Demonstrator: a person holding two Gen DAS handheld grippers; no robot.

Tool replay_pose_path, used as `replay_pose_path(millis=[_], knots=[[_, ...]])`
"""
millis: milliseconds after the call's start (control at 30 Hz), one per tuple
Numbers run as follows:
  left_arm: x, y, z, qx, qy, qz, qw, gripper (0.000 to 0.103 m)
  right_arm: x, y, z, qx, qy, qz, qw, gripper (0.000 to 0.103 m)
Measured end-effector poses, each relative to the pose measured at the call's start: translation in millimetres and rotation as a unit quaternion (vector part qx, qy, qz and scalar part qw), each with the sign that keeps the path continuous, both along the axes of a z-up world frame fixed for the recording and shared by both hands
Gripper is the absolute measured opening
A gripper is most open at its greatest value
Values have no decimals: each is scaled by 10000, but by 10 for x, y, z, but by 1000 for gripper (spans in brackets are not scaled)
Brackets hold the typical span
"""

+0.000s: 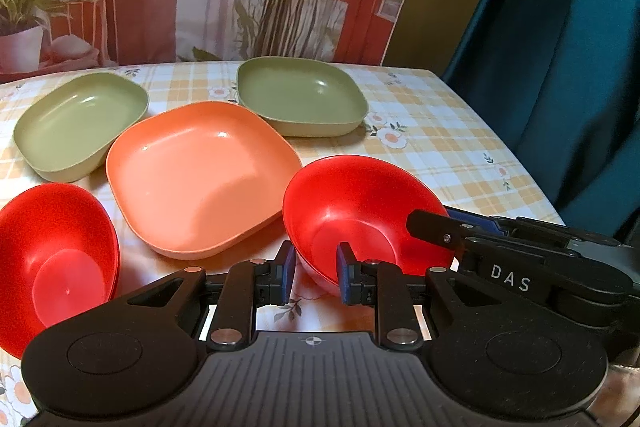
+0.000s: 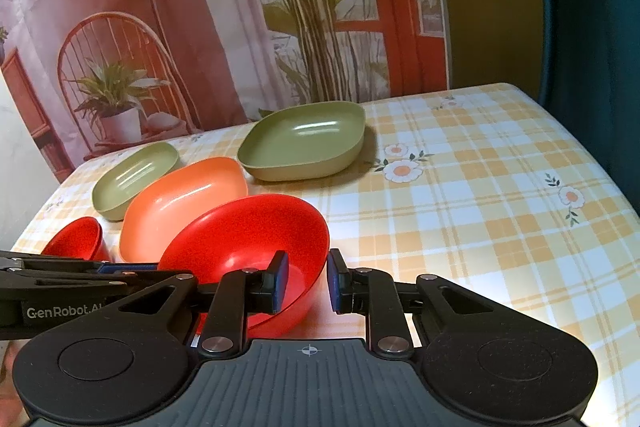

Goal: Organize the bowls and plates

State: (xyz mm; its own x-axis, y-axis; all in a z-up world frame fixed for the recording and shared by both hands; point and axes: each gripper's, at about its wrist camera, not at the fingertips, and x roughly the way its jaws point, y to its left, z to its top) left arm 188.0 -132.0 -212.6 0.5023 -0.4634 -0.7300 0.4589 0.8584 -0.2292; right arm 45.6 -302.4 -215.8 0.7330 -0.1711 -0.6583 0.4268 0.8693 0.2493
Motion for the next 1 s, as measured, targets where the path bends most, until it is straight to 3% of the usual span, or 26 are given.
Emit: replay_pose_path(millis=[533,1000], knots=[[-138,129,195,-149,-259,-18,9996,24,-47,102,226,-191,-135,50,9997,20],[-191,465,432,-306,-524,213,9979,24,177,361,415,-257,-194,307,9990,20]])
